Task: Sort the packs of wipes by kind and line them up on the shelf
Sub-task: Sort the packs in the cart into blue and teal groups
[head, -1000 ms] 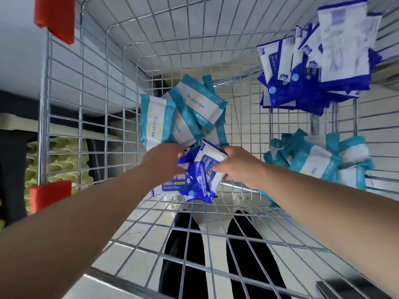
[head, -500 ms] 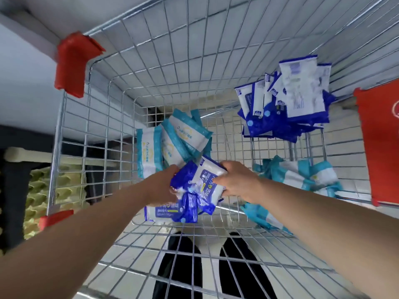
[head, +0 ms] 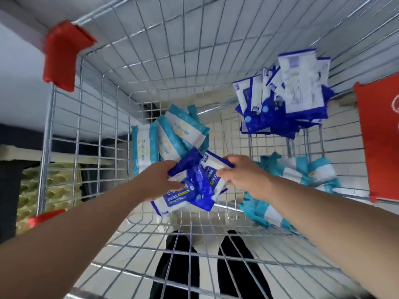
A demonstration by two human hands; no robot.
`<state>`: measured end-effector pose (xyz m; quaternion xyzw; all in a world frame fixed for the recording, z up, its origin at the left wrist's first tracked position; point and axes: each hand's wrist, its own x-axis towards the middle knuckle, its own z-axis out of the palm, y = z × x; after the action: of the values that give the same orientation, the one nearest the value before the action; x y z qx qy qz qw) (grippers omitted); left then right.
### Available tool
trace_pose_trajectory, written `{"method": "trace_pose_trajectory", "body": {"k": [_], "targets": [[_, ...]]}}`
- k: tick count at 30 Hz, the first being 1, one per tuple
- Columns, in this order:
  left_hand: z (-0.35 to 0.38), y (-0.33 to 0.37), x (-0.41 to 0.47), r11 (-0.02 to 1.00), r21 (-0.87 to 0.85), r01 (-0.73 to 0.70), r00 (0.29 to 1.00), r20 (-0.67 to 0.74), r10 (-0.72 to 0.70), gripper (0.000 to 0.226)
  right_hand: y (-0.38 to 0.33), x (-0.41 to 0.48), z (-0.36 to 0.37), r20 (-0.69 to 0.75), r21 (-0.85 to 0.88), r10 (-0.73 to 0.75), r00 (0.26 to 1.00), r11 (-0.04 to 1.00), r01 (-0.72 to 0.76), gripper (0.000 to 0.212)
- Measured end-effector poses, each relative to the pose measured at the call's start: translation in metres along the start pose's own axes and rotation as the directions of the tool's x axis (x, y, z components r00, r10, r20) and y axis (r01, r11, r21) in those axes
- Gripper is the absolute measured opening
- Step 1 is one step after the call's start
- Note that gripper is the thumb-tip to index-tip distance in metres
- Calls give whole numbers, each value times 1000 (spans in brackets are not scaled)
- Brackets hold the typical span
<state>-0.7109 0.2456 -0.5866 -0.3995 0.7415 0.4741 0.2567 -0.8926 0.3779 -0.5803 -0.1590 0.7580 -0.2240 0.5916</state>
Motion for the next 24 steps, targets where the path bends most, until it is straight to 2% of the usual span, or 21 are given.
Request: {"method": "trace_pose_trajectory", "body": {"k": [2,5,8,10,12,14,15,16,17,18,19,22,24], "targets": [[-10,22,0,992,-129,-12,1000,-30,8,19,-8,-8,-26,-34,105,0,999,994,4,8],[-23,67,8,962,-270,-37,996,-90,13,25,-20,-17,-69,-99,356,8,995,934,28,8],[-27,122,26,882,-459,-109,988,-147,46,28,-27,-19,-116,-188,511,-9,982,853,105,12],[-29,164,47,864,-472,-176,971,-228,74,23,-30,-18,-147,-313,556,-28,949,805,207,12],[-25,206,72,836,-508,-208,951,-306,51,27,-35,-15,-179,-436,573,-29,900,761,303,13],[-17,238,97,817,-546,-188,936,-350,-19,22,-33,-13,-208,-445,582,-43,895,745,325,24],[-12,250,106,793,-583,-177,939,-342,-42,17,-32,-11,-219,-476,523,-68,877,780,344,32],[-5,257,112,757,-633,-163,946,-318,-63,16,-30,-9,-225,-489,472,-91,867,808,351,30],[2,260,118,725,-675,-136,954,-287,-88,18,-24,-6,-227,-437,431,-157,886,828,359,21],[7,260,120,699,-707,-109,959,-259,-112,22,-20,-1,-227,-394,434,-148,907,840,326,20],[12,259,122,679,-729,-87,964,-234,-128,25,-17,2,-224,-433,335,-147,889,890,310,21],[22,259,128,695,-716,-69,963,-229,-140,26,-13,7,-224,-495,369,-162,853,850,376,41],[26,269,131,712,-694,-102,948,-286,-142,39,-12,11,-229,-502,391,-185,845,823,413,30]]}}
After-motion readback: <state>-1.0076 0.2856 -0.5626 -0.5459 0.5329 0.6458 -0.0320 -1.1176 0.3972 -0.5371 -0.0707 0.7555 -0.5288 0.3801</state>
